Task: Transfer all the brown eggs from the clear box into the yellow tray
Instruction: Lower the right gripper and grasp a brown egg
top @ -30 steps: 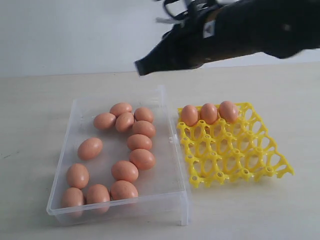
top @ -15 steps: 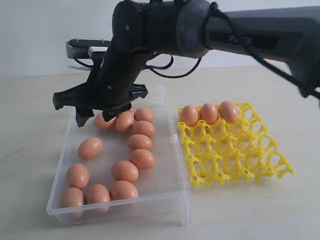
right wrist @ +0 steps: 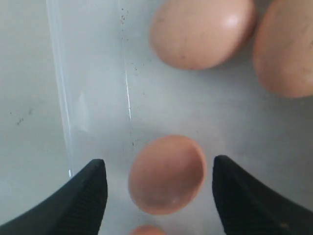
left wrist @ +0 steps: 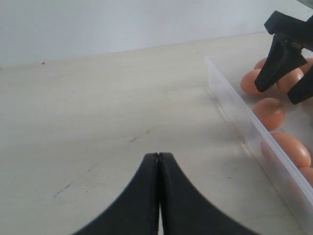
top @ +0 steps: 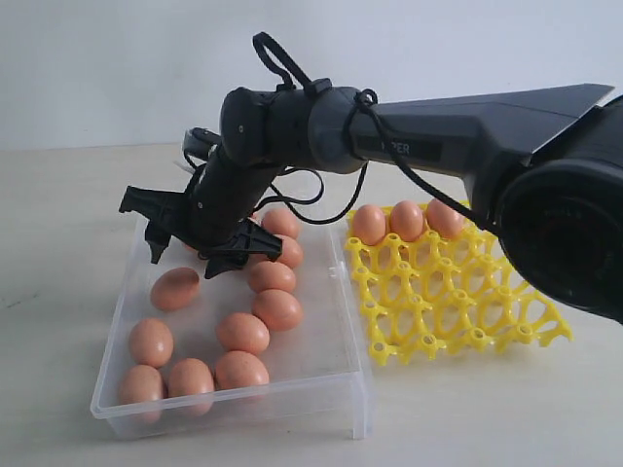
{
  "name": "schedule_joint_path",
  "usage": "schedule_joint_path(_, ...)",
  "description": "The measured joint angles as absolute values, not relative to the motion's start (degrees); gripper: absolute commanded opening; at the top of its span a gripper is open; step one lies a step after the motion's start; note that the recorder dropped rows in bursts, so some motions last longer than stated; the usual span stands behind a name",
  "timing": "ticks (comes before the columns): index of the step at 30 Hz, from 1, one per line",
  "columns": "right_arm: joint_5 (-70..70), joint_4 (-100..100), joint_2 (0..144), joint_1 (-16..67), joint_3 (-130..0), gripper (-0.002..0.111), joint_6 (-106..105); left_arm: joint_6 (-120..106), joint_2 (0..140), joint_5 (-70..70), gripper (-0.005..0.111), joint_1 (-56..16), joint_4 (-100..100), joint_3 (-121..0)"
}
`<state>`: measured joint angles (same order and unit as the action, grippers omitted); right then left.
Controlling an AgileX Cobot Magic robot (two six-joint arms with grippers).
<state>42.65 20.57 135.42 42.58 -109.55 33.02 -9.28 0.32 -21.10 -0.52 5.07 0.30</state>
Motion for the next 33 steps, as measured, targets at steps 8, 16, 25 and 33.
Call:
schedule_joint_path(8, 41.22, 21.44, 136.00, 42.51, -109.67, 0.061, 33.64, -9.28, 0.32, -21.10, 0.000, -0.52, 5.07, 0.30)
schedule_joint_path(16, 41.76, 23.82, 138.40, 42.43, -109.90, 0.061, 33.64, -9.28, 0.32, -21.10, 0.000, -0.52, 5.07, 0.30)
schedule_joint_path(25, 41.57, 23.94, 139.00, 42.43, -110.01, 0.037, 33.42, -9.28, 0.32, -21.10, 0.000, -0.52, 5.07, 0.30)
schedule_joint_path(33, 41.01, 23.94, 139.00, 42.37, -110.01, 0.000, 30.62, -9.28, 0.32, -21.10, 0.000, -0.52, 5.07, 0.30)
